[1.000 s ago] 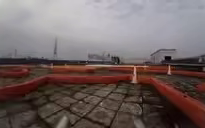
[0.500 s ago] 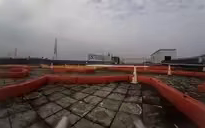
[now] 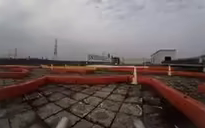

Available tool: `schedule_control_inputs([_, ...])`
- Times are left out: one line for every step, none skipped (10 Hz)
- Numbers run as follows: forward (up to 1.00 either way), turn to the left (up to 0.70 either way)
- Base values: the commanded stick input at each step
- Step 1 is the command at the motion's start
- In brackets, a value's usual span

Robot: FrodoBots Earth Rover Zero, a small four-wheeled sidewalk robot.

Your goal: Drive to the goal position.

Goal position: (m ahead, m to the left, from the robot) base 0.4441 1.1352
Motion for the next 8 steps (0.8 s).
schedule_control_inputs([0.7, 0.0])
schedule_control_inputs([0.7, 0.0])
schedule_control_inputs([0.7, 0.0])
schedule_control_inputs([0.7, 0.0])
schedule_control_inputs([0.7, 0.0])
schedule_control_inputs([0.7, 0.0])
schedule_control_inputs([0.7, 0.0])
schedule_control_inputs([0.7, 0.0])
